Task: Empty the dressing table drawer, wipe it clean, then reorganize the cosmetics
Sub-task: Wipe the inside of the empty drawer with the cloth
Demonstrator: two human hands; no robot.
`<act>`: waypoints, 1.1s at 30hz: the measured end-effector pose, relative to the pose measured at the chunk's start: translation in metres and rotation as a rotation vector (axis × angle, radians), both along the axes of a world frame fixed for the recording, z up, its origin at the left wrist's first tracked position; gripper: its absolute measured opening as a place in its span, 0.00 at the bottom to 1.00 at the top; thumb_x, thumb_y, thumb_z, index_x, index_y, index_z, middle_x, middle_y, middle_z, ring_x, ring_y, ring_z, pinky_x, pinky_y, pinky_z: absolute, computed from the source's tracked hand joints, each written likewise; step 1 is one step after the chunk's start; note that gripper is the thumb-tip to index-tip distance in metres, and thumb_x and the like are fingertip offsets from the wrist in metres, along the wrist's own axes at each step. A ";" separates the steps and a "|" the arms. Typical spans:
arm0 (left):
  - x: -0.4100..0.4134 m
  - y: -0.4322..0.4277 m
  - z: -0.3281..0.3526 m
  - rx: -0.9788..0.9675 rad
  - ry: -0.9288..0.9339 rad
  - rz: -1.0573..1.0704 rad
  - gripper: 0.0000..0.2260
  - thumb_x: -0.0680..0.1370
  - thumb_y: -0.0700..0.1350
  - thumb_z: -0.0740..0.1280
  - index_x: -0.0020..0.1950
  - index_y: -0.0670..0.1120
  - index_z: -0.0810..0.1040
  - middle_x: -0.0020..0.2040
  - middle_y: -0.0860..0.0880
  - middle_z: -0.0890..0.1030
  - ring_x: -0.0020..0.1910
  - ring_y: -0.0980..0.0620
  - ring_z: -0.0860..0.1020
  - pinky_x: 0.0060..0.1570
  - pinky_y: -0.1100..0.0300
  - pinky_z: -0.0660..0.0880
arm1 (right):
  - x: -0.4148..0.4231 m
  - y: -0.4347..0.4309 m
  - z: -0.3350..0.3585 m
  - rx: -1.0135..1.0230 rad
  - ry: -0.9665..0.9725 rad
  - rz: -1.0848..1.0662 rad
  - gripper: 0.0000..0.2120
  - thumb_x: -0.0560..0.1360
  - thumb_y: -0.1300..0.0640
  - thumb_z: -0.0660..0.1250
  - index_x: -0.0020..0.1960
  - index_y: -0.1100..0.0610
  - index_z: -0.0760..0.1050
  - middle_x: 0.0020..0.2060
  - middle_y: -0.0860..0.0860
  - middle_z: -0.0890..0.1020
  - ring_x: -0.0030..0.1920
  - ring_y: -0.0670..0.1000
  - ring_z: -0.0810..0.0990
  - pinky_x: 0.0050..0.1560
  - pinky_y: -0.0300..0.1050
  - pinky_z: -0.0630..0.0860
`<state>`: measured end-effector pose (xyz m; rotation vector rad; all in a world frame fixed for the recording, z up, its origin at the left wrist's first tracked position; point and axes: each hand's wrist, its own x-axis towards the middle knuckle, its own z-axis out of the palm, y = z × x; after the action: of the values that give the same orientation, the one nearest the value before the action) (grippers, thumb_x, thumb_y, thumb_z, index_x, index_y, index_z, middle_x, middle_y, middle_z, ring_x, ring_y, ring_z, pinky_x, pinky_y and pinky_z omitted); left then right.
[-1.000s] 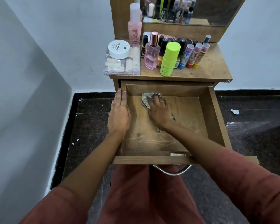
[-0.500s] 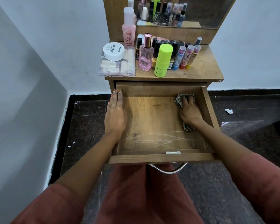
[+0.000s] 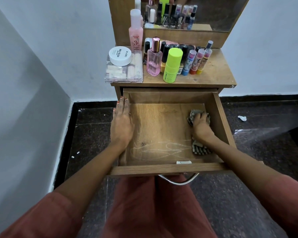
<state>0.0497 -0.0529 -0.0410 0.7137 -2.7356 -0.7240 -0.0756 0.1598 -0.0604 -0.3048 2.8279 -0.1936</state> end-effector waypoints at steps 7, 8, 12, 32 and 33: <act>-0.001 0.000 0.000 0.005 0.008 0.006 0.25 0.79 0.34 0.53 0.75 0.41 0.51 0.77 0.44 0.50 0.76 0.48 0.49 0.75 0.56 0.45 | -0.031 -0.007 0.011 -0.165 -0.030 0.065 0.24 0.75 0.69 0.58 0.70 0.64 0.58 0.71 0.65 0.56 0.68 0.67 0.63 0.65 0.57 0.67; -0.001 0.000 0.000 0.007 0.010 0.008 0.25 0.79 0.33 0.52 0.75 0.41 0.51 0.77 0.44 0.50 0.76 0.48 0.49 0.75 0.56 0.45 | -0.032 -0.011 0.011 -0.154 -0.008 0.066 0.23 0.76 0.69 0.56 0.69 0.64 0.59 0.71 0.65 0.56 0.68 0.68 0.63 0.65 0.58 0.68; -0.002 0.000 -0.002 0.019 0.025 0.020 0.24 0.79 0.34 0.52 0.75 0.42 0.51 0.77 0.44 0.50 0.76 0.49 0.49 0.75 0.57 0.46 | -0.018 -0.030 0.011 -0.066 0.062 0.057 0.16 0.78 0.69 0.53 0.65 0.66 0.67 0.70 0.64 0.59 0.62 0.65 0.72 0.60 0.54 0.72; -0.002 0.002 0.005 0.114 0.017 0.030 0.23 0.80 0.37 0.52 0.75 0.43 0.53 0.77 0.46 0.52 0.76 0.49 0.52 0.74 0.53 0.55 | 0.035 -0.161 0.003 -0.071 0.178 0.510 0.17 0.78 0.60 0.56 0.66 0.59 0.68 0.67 0.56 0.64 0.65 0.58 0.64 0.62 0.51 0.66; -0.002 0.002 0.006 0.111 0.017 0.031 0.23 0.80 0.37 0.52 0.75 0.43 0.54 0.77 0.46 0.52 0.76 0.49 0.52 0.74 0.53 0.55 | 0.034 -0.157 0.004 -0.074 0.182 0.537 0.18 0.77 0.60 0.56 0.66 0.58 0.67 0.67 0.56 0.64 0.65 0.58 0.64 0.61 0.51 0.65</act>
<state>0.0480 -0.0511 -0.0354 0.7684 -2.6800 -0.8765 -0.0413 0.0025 -0.0568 -1.1258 2.7893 -0.1587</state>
